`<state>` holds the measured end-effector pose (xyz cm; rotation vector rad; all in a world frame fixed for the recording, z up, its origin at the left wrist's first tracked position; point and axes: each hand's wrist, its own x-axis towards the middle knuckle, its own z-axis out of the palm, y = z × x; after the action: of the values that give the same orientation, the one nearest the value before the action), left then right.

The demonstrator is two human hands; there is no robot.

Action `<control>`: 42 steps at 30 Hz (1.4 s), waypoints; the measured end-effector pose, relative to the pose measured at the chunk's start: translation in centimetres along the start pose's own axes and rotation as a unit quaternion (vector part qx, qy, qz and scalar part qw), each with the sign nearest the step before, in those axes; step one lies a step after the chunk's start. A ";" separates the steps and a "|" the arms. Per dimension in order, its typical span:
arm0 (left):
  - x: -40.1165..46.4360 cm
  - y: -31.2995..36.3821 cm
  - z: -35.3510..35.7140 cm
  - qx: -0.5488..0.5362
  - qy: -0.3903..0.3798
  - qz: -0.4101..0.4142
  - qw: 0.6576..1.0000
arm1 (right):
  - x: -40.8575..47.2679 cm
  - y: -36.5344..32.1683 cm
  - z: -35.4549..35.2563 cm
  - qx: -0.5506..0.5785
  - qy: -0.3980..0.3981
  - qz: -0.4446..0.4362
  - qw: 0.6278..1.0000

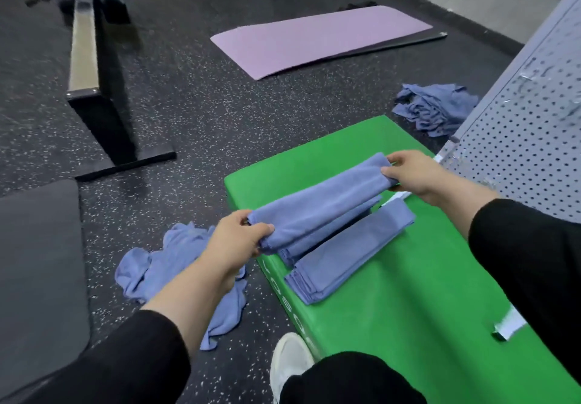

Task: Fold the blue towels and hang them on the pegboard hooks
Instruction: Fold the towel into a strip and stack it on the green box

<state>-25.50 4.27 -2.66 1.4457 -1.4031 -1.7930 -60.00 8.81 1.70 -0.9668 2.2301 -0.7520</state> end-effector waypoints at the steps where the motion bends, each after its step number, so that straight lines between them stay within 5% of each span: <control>1: 1.2 -0.9 1.0 0.001 0.003 -0.011 1.000 | 1.2 1.1 0.4 -0.009 0.006 0.006 1.000; 9: 7.7 -5.5 5.8 0.105 0.036 -0.060 0.992 | 8.6 7.4 4.1 -0.096 0.035 0.021 0.995; 16: 9.3 -7.4 6.3 0.405 0.085 0.108 0.904 | 10.5 9.7 6.0 -0.254 0.067 -0.028 0.964; 26: 9.5 -7.1 6.5 0.479 0.027 0.160 0.863 | 8.7 9.2 6.5 -0.315 0.110 -0.107 0.936; 31: 9.3 -6.0 5.1 0.453 0.043 0.166 0.875 | 7.5 6.3 7.8 -0.293 0.123 -0.170 0.933; 37: 6.9 -5.0 -2.5 0.434 0.112 0.154 0.880 | 4.1 -5.0 14.6 -0.242 0.037 -0.327 0.913; 42: 3.4 -7.1 -11.3 0.461 0.155 0.111 0.866 | -1.9 -15.0 25.2 -0.346 -0.177 -0.367 0.845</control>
<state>-14.80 -0.63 -9.80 1.7707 -2.2535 -0.6564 -34.69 -4.90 -4.33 -2.1805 1.7637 0.0212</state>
